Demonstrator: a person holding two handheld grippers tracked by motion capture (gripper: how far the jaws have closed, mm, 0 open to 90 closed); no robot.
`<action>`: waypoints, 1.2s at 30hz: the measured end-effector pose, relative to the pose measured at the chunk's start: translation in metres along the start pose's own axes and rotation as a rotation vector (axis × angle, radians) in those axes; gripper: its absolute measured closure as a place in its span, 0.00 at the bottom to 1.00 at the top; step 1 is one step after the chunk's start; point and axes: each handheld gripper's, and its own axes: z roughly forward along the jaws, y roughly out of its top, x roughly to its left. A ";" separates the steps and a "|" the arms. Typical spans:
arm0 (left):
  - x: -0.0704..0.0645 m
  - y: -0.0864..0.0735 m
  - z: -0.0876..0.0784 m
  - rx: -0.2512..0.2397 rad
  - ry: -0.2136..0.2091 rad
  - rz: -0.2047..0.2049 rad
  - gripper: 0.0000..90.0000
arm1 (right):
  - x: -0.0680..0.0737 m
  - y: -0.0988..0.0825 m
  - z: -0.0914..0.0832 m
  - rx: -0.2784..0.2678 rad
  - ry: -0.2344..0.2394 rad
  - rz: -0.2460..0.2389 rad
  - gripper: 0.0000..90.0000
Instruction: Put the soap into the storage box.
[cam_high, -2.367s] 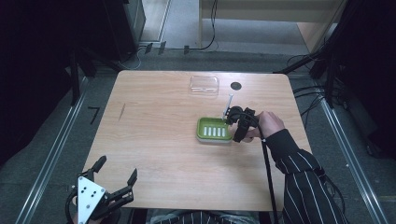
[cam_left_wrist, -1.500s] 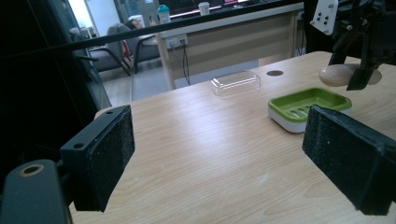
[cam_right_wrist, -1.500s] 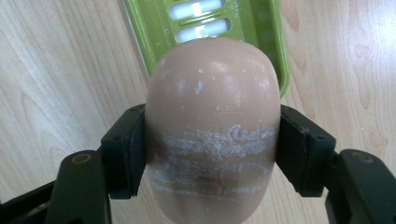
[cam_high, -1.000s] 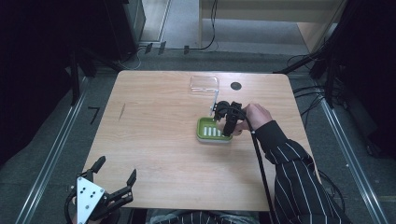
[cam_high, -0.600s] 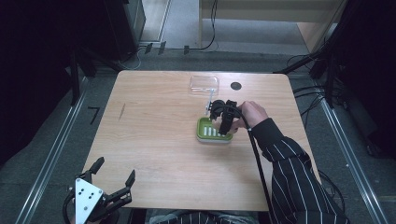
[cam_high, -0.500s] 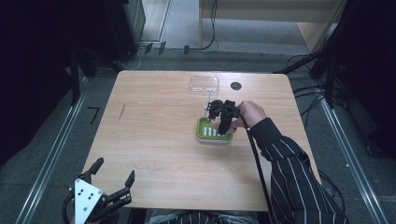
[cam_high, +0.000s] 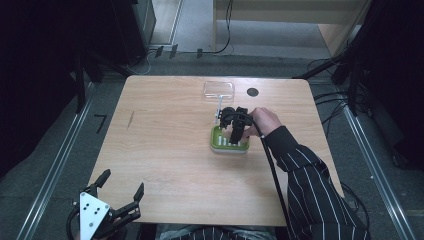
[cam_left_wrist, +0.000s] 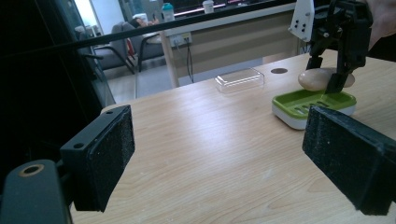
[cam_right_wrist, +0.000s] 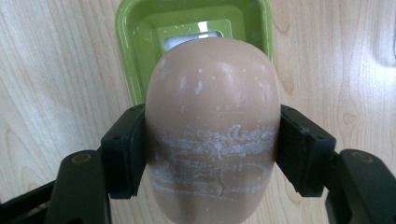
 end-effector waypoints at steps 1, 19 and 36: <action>0.000 0.000 0.000 0.000 0.000 0.000 0.11 | 0.000 0.000 0.001 0.002 0.000 0.001 0.38; 0.001 -0.001 -0.003 0.004 0.009 -0.001 0.11 | -0.003 0.009 0.018 0.001 0.028 -0.034 0.38; 0.003 -0.003 -0.012 0.007 0.043 -0.011 0.11 | -0.009 0.014 0.031 0.013 0.048 -0.060 0.38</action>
